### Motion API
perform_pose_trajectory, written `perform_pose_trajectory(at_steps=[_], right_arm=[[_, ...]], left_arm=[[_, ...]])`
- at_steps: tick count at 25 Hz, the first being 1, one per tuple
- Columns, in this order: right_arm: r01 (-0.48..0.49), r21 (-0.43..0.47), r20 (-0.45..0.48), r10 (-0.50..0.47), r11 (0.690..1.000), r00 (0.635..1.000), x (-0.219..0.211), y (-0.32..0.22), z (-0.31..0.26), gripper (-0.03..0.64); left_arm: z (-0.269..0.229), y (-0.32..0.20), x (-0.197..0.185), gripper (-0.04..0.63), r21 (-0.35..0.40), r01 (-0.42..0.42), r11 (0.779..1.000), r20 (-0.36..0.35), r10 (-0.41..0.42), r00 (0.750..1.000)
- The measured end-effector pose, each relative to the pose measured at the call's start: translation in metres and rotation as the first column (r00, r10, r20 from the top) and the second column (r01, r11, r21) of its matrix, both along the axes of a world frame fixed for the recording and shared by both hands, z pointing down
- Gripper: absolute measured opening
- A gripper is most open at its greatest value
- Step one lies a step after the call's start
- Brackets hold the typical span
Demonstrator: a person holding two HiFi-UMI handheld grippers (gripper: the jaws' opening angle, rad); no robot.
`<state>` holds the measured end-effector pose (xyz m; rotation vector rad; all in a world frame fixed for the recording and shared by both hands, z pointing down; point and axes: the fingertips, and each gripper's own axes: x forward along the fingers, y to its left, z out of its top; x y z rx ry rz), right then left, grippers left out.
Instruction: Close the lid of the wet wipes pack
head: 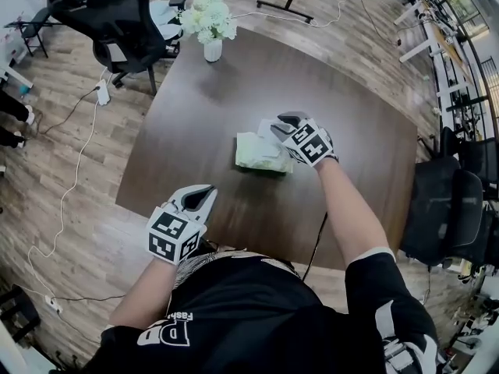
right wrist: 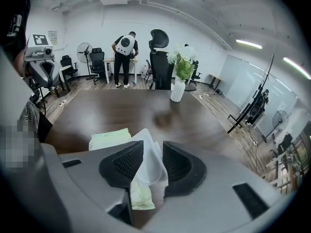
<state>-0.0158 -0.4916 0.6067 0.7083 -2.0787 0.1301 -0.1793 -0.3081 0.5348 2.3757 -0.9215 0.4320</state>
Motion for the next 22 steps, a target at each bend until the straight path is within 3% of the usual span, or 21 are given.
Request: perform_pose_trajectory(at_steps=[10, 22], right_arm=[[0.068, 0.045, -0.034, -0.066, 0.997, 0.997, -0.001, 0.019, -0.021, 0.032], [0.16, 0.054, -0.072, -0.156, 0.986, 0.985, -0.012, 0.048, -0.031, 0.023]], left_arm=[[-0.007, -0.001, 0.015, 0.018, 0.024, -0.024, 0.999, -0.016, 0.025, 1.0], [-0.008, 0.008, 0.029, 0.018, 0.017, -0.029, 0.999, -0.02, 0.03, 0.999]])
